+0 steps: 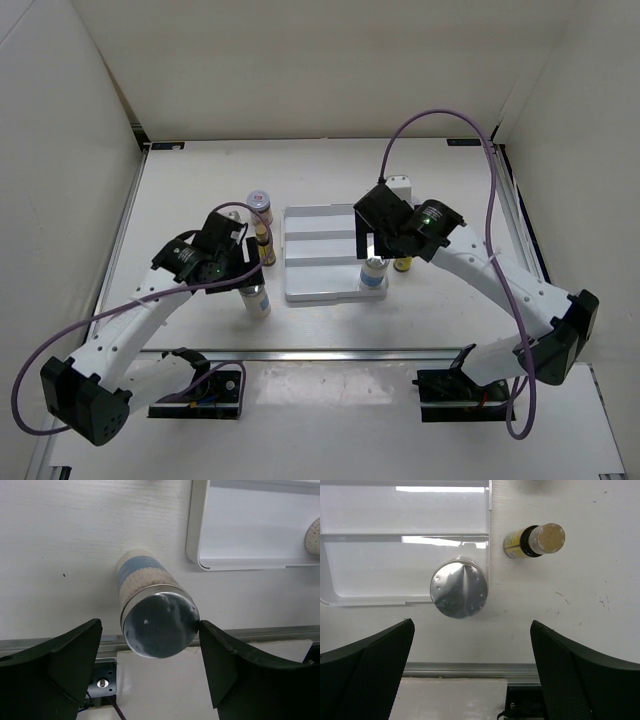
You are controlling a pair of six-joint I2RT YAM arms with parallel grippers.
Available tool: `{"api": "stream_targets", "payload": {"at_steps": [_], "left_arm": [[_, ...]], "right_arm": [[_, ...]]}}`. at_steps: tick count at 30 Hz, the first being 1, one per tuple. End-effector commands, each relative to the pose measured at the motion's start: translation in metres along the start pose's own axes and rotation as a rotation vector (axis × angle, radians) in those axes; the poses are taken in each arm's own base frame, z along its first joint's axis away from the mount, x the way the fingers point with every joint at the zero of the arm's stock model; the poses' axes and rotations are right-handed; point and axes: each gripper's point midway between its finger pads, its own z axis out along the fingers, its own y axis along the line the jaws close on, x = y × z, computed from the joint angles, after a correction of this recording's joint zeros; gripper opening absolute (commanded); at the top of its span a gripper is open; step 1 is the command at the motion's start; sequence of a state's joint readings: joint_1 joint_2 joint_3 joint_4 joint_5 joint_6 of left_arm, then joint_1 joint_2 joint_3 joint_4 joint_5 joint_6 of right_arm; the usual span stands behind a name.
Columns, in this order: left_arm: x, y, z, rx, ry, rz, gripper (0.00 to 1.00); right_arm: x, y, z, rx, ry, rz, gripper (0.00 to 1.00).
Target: Organize the condiment bottles
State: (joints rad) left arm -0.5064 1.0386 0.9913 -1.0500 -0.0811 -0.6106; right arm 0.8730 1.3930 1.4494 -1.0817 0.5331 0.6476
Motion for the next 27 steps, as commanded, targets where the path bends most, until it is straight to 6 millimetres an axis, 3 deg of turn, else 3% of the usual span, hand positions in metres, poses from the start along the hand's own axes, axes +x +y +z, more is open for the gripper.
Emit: {"api": "stream_targets", "payload": {"at_steps": [1,4,9,12,16,18,21,27], "left_arm": [[-0.002,-0.002,0.013,-0.008,0.004,0.014,0.87],[-0.003,-0.008,0.019,0.002,0.014,0.033,0.81],[-0.008,-0.013,0.019,0.009,0.013,0.063,0.54],[-0.024,-0.026,-0.001,0.048,-0.036,0.076,0.40],[-0.051,-0.055,-0.036,0.122,-0.107,0.099,0.30],[-0.065,-0.075,-0.053,0.164,-0.145,0.112,0.30],[-0.074,-0.099,-0.061,0.193,-0.154,0.127,0.30],[-0.085,-0.128,-0.014,0.175,-0.120,0.168,0.30]], "right_arm": [[0.006,-0.009,-0.003,0.022,-0.012,0.008,1.00],[0.008,-0.012,-0.004,0.017,-0.019,0.023,1.00],[0.018,-0.023,-0.011,0.009,-0.029,0.038,1.00],[0.021,-0.030,-0.014,0.008,-0.044,0.054,1.00],[0.028,-0.036,-0.015,0.018,-0.049,0.071,1.00],[0.028,-0.039,-0.015,0.025,-0.055,0.071,1.00],[0.030,-0.041,-0.015,0.031,-0.047,0.066,1.00],[0.029,-0.050,-0.023,0.050,-0.059,0.065,1.00]]}}
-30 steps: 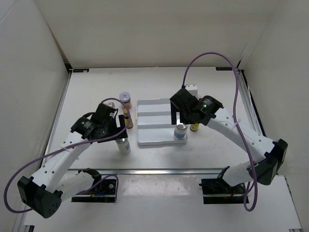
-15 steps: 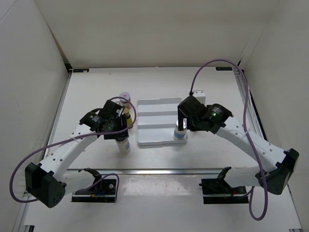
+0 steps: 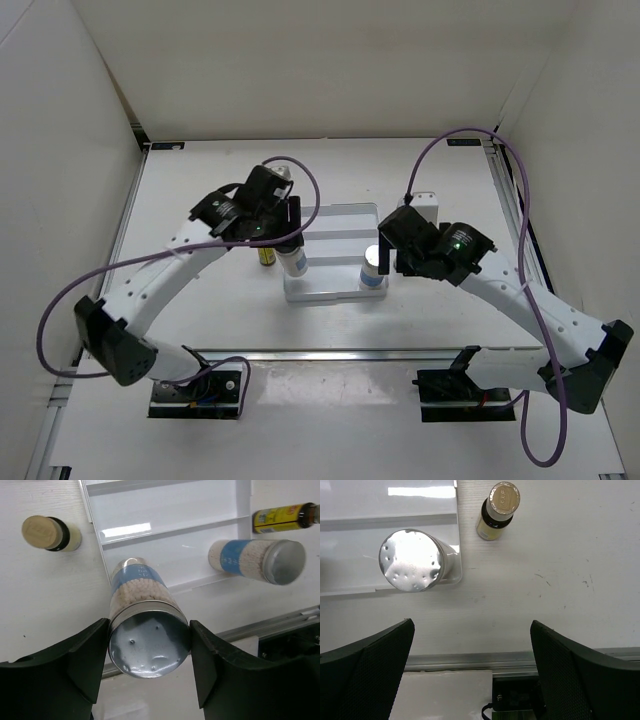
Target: Organize the condiment bottles
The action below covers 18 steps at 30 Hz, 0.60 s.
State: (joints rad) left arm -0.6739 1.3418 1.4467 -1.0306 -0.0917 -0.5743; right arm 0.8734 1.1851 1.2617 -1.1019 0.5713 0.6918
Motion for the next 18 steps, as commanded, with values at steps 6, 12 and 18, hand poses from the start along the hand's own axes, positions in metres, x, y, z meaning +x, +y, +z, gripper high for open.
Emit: {"api": "stream_targets", "payload": {"at_steps": [6,12,18], "left_arm": [[0.006,-0.019,0.065,-0.016,0.081,0.034,0.30],[0.021,-0.018,0.086,-0.053,0.120,0.058,0.40],[0.023,-0.016,0.089,-0.054,0.123,0.068,0.86]], "right_arm": [[-0.007,-0.027,-0.023,0.049,-0.068,0.046,1.00],[-0.001,-0.035,-0.023,0.051,-0.072,0.078,1.00],[0.007,-0.034,-0.008,0.116,-0.030,0.063,1.00]]}}
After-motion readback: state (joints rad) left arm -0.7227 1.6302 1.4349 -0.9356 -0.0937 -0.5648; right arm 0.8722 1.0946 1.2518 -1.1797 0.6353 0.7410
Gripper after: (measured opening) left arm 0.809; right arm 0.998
